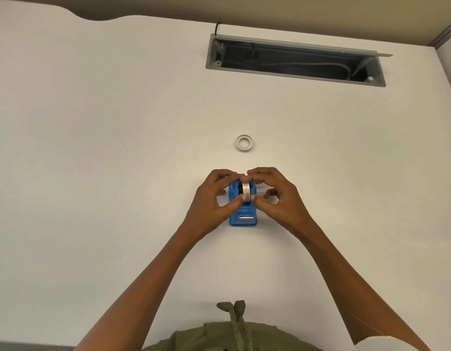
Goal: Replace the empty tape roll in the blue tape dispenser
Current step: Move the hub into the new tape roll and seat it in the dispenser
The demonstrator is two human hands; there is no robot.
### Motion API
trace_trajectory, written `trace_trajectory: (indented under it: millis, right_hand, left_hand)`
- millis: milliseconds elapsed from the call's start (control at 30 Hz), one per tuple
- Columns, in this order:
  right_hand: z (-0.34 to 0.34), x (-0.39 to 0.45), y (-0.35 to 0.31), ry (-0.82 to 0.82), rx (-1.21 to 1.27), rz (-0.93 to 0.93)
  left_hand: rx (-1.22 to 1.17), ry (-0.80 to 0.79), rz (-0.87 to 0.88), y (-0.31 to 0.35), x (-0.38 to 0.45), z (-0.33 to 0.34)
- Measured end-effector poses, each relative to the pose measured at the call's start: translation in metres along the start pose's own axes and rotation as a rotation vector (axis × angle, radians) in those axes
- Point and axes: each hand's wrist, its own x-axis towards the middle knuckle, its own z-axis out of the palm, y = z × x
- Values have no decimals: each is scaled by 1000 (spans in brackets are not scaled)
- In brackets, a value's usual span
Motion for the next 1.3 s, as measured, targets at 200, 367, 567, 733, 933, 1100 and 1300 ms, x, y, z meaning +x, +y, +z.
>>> trace_trajectory:
  millis: [200, 367, 567, 733, 933, 1100, 1300]
  right_hand:
    - [1, 3, 3, 12, -4, 22]
    - [2, 5, 5, 26, 42, 63]
    - [5, 9, 5, 66, 55, 99]
    - [5, 8, 5, 59, 77, 96]
    - [6, 7, 6, 76, 71, 104]
    - [5, 0, 2, 135, 81, 22]
    - [4, -3, 2, 110, 29, -16]
  left_hand:
    - [-9, -11, -1, -4, 0, 1]
    - [-21, -26, -2, -5, 0, 1]
    - [-98, -2, -29, 1, 0, 1]
    - [-85, -5, 24, 5, -1, -1]
    - [-61, -12, -2, 5, -1, 0]
    - [-40, -24, -9, 4, 0, 0]
    - [-40, -14, -12, 4, 2, 0]
